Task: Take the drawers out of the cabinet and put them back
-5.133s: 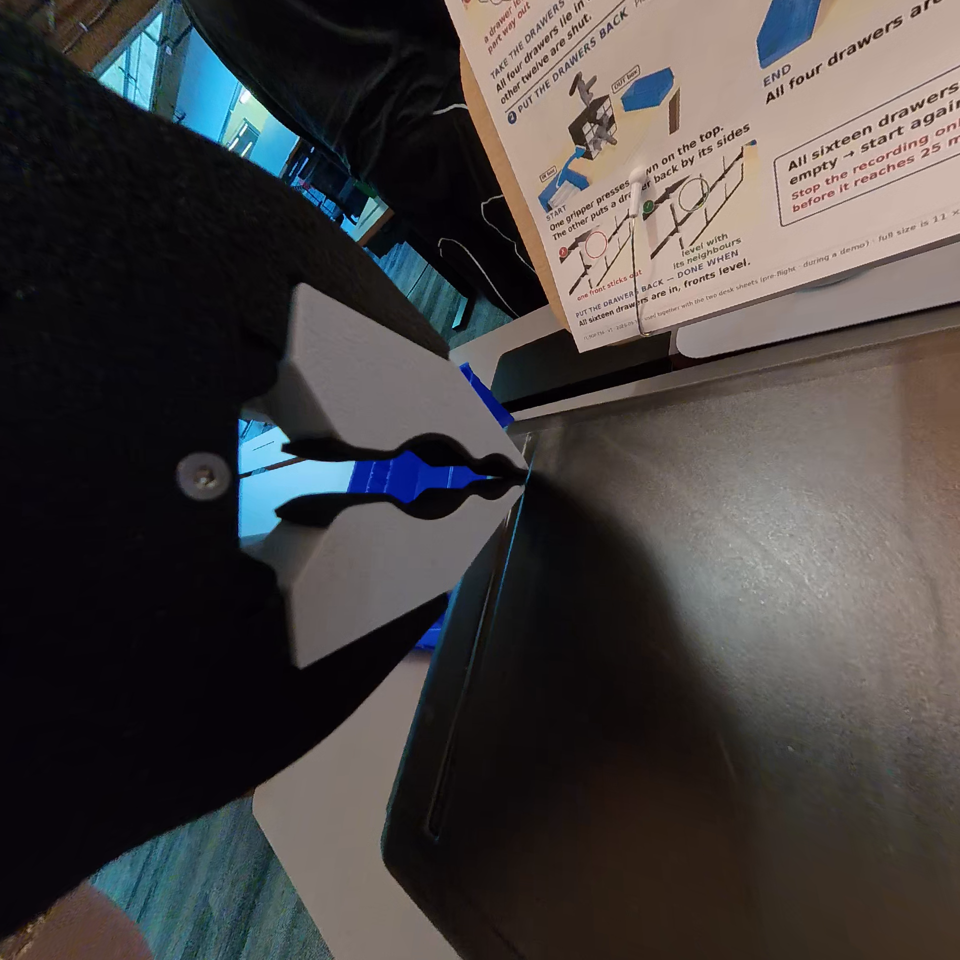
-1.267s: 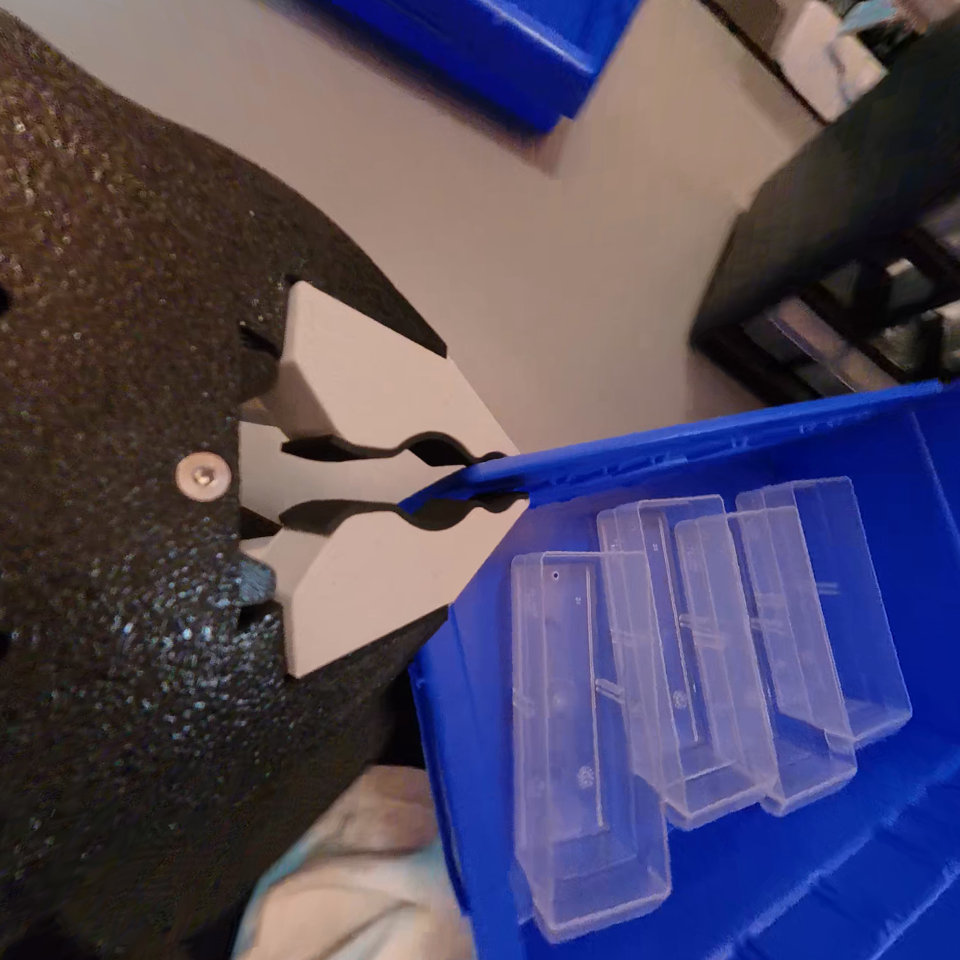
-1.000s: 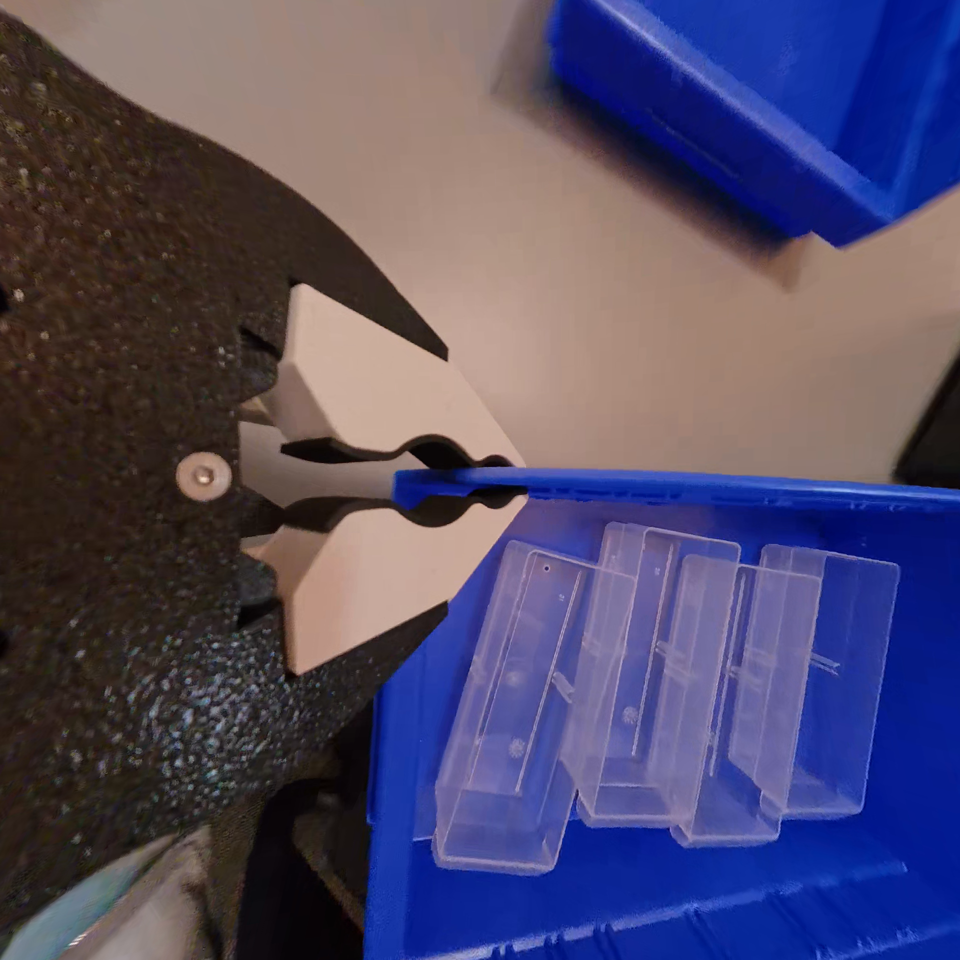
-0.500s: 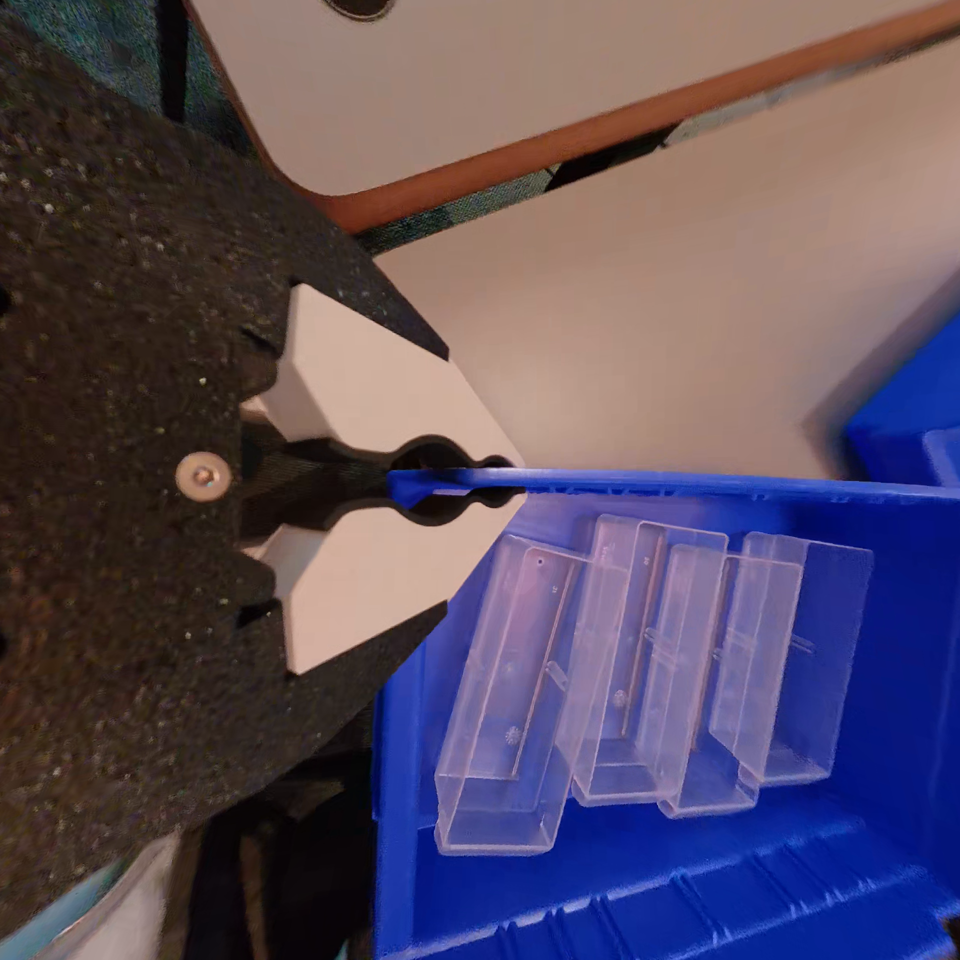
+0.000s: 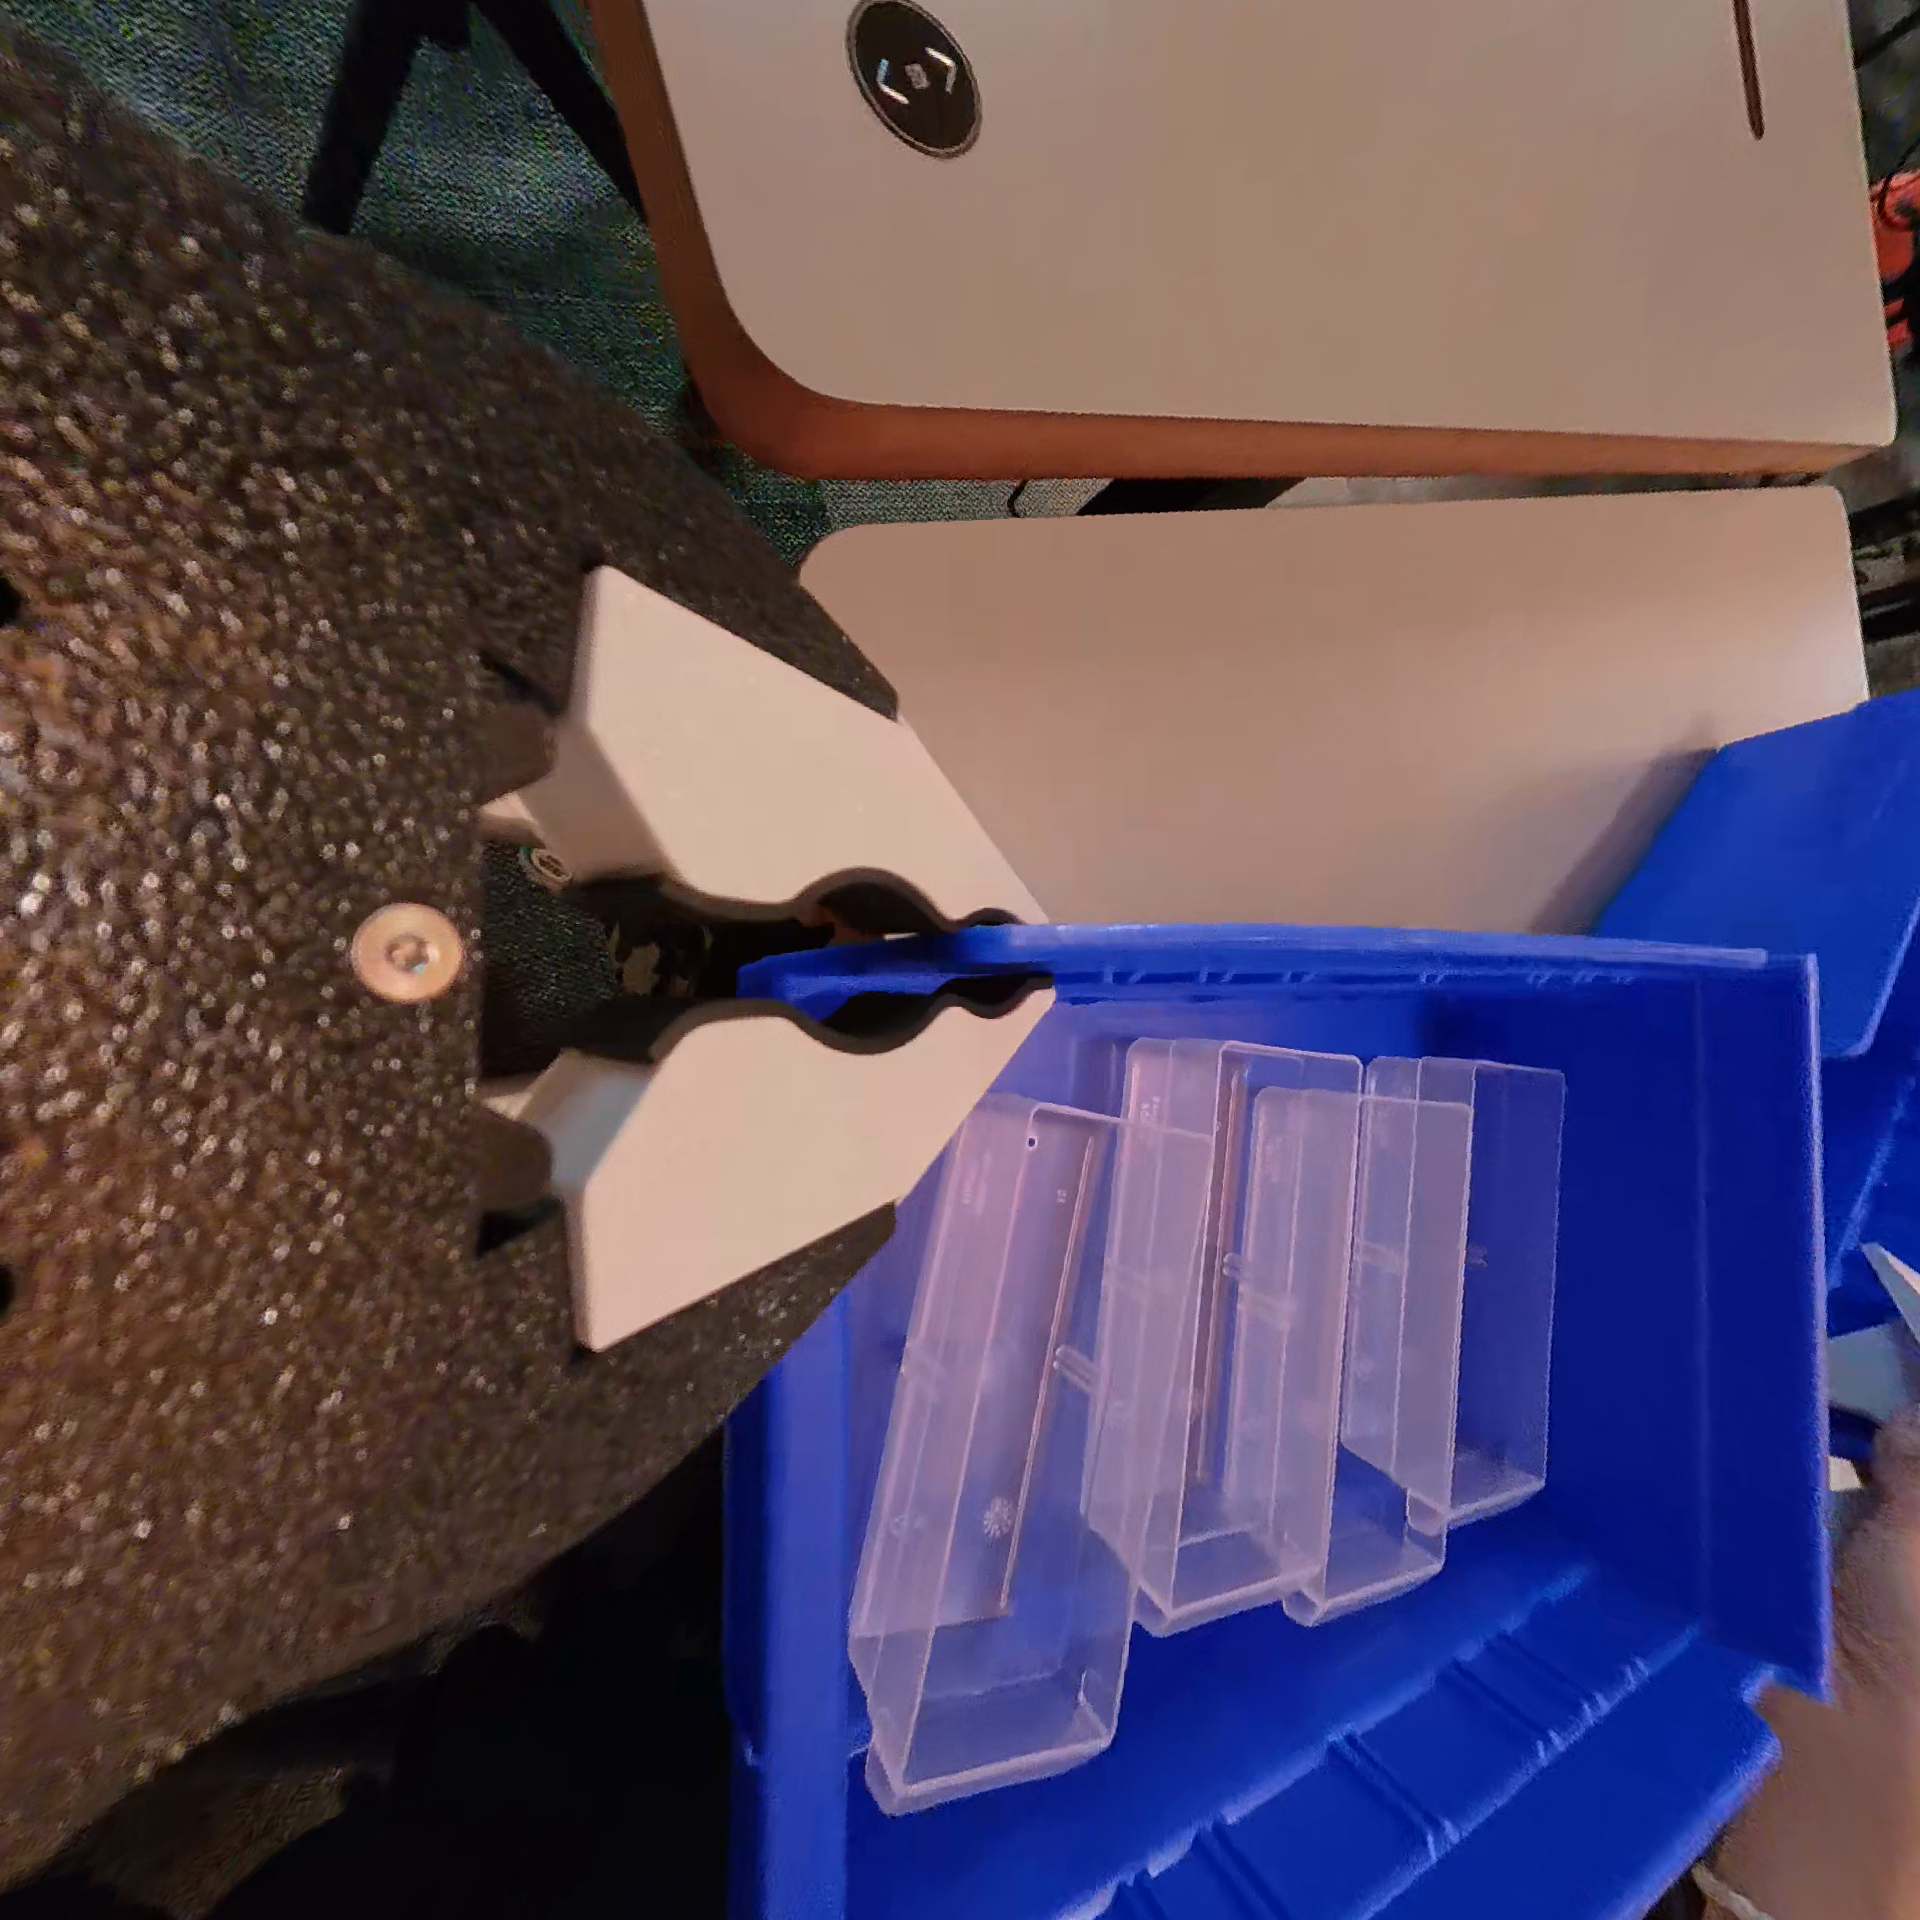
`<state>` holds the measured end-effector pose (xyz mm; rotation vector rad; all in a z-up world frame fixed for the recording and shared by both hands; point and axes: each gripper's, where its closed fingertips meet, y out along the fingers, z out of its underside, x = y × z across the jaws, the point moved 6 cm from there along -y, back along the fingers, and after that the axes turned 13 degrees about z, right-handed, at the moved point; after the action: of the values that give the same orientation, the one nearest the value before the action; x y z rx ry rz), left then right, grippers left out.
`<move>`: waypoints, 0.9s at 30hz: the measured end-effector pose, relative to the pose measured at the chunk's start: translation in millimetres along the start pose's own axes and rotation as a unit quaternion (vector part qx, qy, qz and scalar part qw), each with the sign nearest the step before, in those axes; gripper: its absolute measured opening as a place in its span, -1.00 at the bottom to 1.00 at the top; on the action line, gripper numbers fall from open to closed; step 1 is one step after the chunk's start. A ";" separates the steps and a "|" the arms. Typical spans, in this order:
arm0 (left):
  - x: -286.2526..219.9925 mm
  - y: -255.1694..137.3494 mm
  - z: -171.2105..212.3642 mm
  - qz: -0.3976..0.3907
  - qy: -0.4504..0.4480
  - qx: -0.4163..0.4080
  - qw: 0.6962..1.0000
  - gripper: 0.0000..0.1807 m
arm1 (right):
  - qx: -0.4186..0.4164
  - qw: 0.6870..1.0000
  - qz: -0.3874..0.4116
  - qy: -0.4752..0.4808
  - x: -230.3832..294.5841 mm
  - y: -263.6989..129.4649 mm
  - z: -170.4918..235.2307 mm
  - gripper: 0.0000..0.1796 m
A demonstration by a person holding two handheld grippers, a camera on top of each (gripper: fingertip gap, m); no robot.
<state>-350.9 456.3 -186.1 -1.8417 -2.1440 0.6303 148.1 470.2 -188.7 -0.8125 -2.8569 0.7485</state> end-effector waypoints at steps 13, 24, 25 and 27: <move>-7.5 -9.2 7.6 -0.036 -0.016 -0.020 0.999 -0.99 | -0.201 0.974 0.011 -0.107 -14.6 -123.6 -153.0 -0.96; -4.4 48.6 -23.7 -0.108 -0.063 -0.029 0.992 -0.96 | -0.331 0.938 -0.087 0.053 -177.8 -301.0 -212.9 -0.97; -4.6 60.0 -29.4 -0.115 -0.067 -0.033 0.991 -0.96 | -0.335 0.937 -0.078 0.055 -200.9 -313.8 -207.0 -0.97; -5.7 84.1 -41.6 -0.131 -0.069 -0.038 0.988 -0.97 | -0.338 0.938 -0.049 0.060 -249.4 -336.9 -190.1 -0.97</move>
<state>-257.5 466.7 -188.8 -1.5519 -2.4774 0.6392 240.2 175.4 152.5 -0.7193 -3.0096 -0.3241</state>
